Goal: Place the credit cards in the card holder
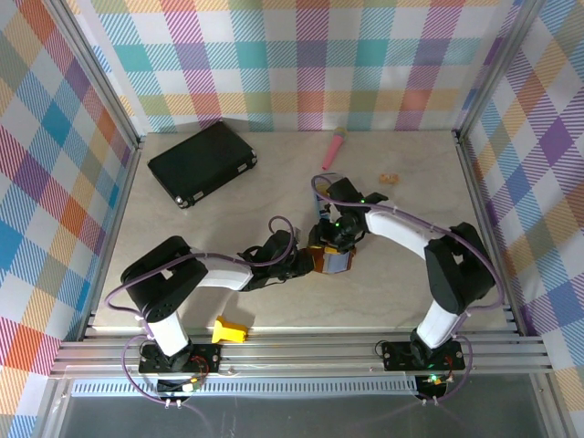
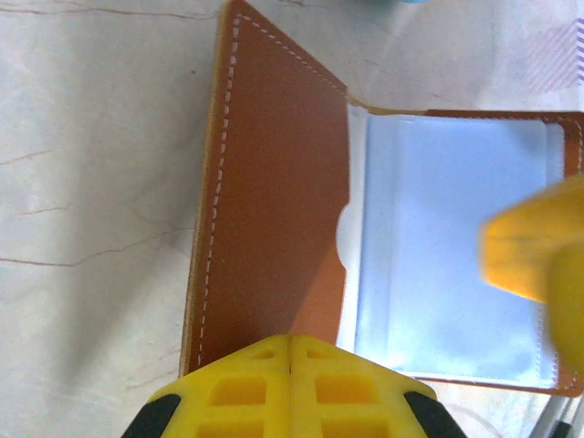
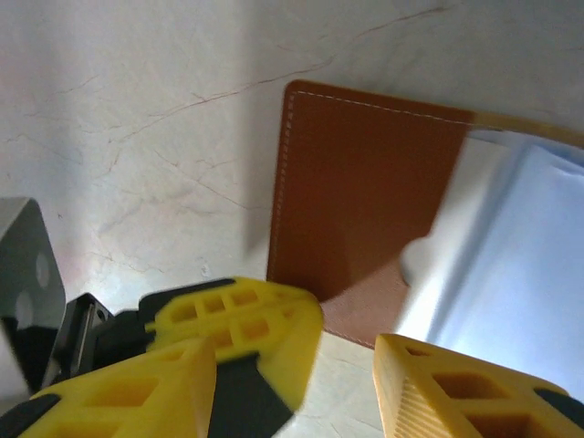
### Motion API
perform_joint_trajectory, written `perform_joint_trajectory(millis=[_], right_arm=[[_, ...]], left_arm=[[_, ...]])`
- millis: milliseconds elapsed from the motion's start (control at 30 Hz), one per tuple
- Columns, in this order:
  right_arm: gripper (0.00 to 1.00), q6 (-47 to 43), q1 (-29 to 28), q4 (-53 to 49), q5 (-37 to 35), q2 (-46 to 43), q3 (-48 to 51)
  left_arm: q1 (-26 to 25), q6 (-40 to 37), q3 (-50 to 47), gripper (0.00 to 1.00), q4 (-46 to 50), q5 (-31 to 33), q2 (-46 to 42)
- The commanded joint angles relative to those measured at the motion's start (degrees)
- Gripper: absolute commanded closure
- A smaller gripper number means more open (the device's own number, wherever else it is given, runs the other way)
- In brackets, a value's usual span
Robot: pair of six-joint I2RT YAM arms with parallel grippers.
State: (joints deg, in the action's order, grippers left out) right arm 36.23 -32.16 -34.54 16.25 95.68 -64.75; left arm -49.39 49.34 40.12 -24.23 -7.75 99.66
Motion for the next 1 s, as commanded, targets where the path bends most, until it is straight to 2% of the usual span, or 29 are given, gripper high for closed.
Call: perform_joint_trajectory(millis=[0,233,667,967], right_arm=[[0.51,-2.5,1.6,-3.5,-1.8,-3.6,2.8],[0.49,-3.3,4.1,-4.6,-1.7,-6.7,7.0],[0.48,-3.9,6.0,-1.5,-1.4,-5.2,10.4],[0.48,-5.0,6.9,-2.5,-6.2,-4.7,10.2]], left_arm=[[-0.7,1.4,0.3,1.00,-2.6,1.5,0.9],[-0.6,2.3,0.4,1.00,-4.1,0.9,2.4],[-0.7,4.2,-1.3,1.00,-7.2,0.3,3.6],[-1.2,4.0,-1.4,1.00,-7.0,-0.2,2.7]])
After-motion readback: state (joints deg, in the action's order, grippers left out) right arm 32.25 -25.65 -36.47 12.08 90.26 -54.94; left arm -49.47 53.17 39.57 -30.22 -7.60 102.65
